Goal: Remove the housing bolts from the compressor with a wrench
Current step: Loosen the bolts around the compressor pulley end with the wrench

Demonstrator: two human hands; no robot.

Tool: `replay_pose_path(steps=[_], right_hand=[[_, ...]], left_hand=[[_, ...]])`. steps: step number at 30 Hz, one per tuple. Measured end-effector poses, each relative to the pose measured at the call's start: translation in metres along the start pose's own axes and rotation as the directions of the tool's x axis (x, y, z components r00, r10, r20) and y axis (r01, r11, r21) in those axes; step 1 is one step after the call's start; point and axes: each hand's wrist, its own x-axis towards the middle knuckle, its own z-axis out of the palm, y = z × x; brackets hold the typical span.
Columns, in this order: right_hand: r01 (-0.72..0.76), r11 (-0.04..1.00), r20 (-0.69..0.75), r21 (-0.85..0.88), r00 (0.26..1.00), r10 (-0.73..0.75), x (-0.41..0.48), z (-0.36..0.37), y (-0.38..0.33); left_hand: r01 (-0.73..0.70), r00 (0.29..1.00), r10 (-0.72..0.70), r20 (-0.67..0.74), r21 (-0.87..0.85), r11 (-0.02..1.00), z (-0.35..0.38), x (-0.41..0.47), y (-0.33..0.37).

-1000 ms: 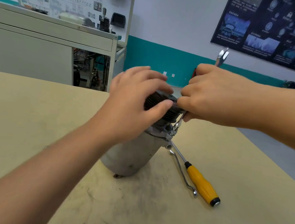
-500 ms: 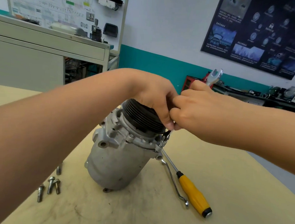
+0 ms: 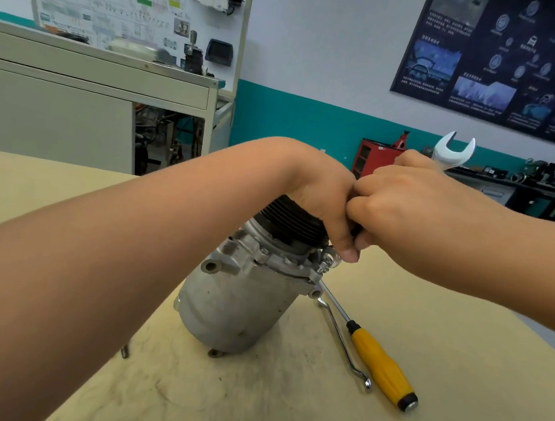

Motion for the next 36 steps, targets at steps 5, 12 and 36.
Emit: replay_pose_path(steps=[5,12,36], right_hand=[[-0.002,1.000,-0.043,0.025,0.999,0.003,-0.004,0.001,0.000],[0.072,0.997,-0.114,0.033,0.991,-0.068,-0.005,0.006,0.005],[-0.051,0.995,0.234,-0.081,0.970,0.068,-0.012,-0.002,0.040]], left_hand=[[0.009,1.000,-0.008,-0.004,0.017,1.000,-0.001,-0.001,0.001],[0.007,0.999,-0.007,0.032,0.005,1.000,-0.005,-0.006,0.000],[0.156,0.986,-0.161,0.037,0.114,0.981,-0.005,0.005,0.000]])
